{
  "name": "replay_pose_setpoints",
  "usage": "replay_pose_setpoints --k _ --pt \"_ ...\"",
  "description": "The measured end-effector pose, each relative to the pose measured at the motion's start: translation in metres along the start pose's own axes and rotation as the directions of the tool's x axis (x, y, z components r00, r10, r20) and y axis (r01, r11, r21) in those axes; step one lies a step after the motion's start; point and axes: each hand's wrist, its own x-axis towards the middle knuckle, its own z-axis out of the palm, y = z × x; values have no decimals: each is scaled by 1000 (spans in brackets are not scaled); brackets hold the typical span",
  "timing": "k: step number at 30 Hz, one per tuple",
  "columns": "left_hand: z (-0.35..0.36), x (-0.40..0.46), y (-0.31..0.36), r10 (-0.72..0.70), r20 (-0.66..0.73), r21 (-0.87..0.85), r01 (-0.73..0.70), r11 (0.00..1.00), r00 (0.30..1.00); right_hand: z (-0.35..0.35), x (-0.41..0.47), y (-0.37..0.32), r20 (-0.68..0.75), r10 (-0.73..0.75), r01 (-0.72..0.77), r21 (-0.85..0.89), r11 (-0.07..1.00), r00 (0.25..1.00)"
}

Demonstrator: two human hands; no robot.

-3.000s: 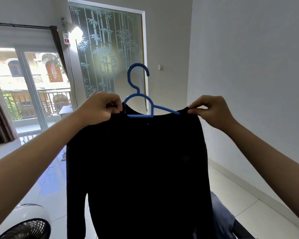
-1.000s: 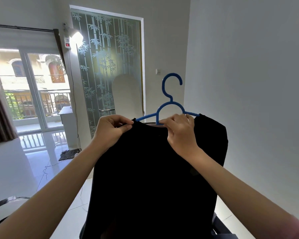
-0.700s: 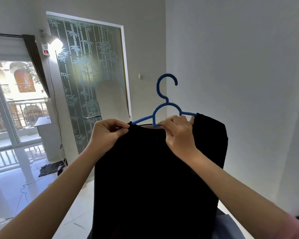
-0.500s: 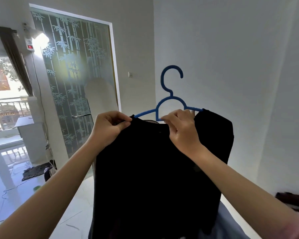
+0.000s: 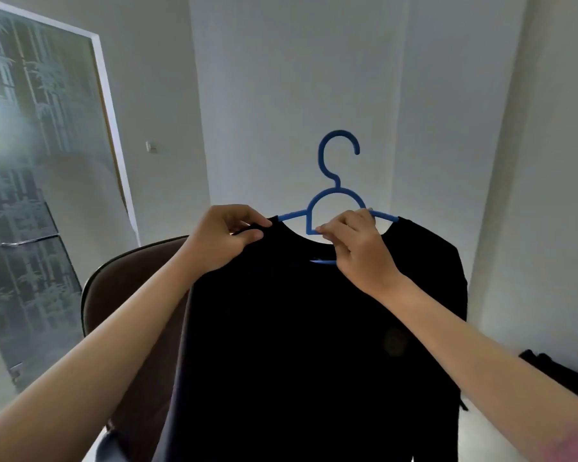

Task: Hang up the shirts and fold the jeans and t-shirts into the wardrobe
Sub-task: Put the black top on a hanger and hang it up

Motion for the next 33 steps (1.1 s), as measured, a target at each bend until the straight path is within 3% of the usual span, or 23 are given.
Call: replay_pose_setpoints --k 4,10,14,18,20,24,27,33 --pt "28 0 11 -32 96 -51 37 998 995 -61 -24 22 8 -2 3 -136 991 1000" --pt "117 1 78 -37 111 -340 73 937 993 -161 -75 55 -127 -27 -37 -482 875 992" --pt "189 8 142 -21 113 -508 76 858 993 -242 -107 70 -191 14 -121 -565 816 982" --pt "254 12 199 -15 147 -617 104 780 989 -319 -131 76 -225 198 -277 -414 867 954" --pt "284 11 221 -13 170 -646 121 753 985 -350 -140 75 -269 344 -415 -277 867 899" --pt "349 1 268 15 227 -689 149 710 974 -408 -164 79 -282 599 -648 -124 752 749" --pt "391 -6 299 35 274 -726 183 663 961 -441 -186 85 -352 643 -709 -93 699 680" --pt "463 -12 353 195 400 -797 235 557 895 -511 -222 102 -529 576 -754 -211 622 623"
